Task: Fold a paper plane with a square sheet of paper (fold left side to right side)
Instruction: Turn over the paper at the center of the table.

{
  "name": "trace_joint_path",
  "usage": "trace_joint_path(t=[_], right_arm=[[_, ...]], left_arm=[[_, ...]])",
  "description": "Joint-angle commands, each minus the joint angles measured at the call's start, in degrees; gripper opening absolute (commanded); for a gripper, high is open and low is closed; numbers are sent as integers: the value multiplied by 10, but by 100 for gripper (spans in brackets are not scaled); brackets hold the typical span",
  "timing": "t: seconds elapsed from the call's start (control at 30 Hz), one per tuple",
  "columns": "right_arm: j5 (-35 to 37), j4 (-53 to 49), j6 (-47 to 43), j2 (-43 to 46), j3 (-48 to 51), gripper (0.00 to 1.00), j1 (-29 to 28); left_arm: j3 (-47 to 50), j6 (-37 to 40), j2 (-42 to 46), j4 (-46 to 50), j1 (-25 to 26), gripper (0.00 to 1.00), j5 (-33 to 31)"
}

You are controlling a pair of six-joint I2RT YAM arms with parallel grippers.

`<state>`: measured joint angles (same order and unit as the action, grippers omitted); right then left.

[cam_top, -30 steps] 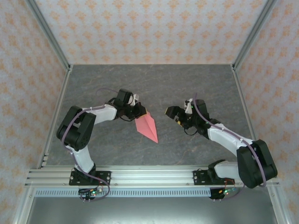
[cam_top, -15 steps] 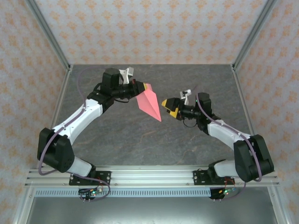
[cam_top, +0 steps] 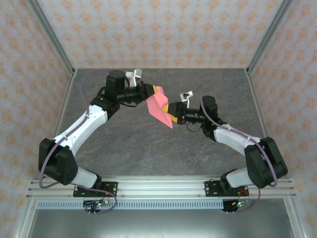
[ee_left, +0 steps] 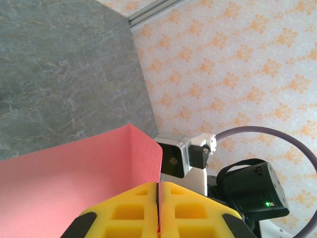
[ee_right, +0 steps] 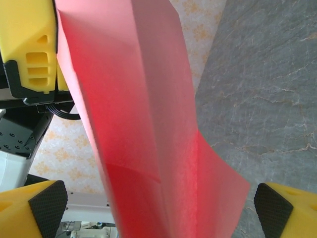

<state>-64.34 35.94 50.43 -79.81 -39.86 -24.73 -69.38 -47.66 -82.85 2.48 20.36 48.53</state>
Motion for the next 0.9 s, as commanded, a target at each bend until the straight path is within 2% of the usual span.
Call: trace_joint_path(t=[0.0,0.17,0.4,0.5,0.67,0.73,0.87], right_arm=[[-10,45,10,-2,-21,98,-4],[-13,54,26,3,-26,80,-6],[-9,38,18,15,-25,46,-7],[-3,17,3,23,-26,37,-8],[3,-29,-31,36,-30,25,-7],[7,-67,-53,44,-34,24,-7],[28,-184,-128,63,-53,21,-7]], left_arm=[[-13,-12,24,-27,-1,7,23],[-9,-10,19,-26,7,7,26],[-1,-6,10,-25,9,7,26],[2,7,10,-9,9,7,24],[7,25,13,16,9,8,17],[4,38,16,33,9,10,9],[-11,79,25,101,6,28,-25]])
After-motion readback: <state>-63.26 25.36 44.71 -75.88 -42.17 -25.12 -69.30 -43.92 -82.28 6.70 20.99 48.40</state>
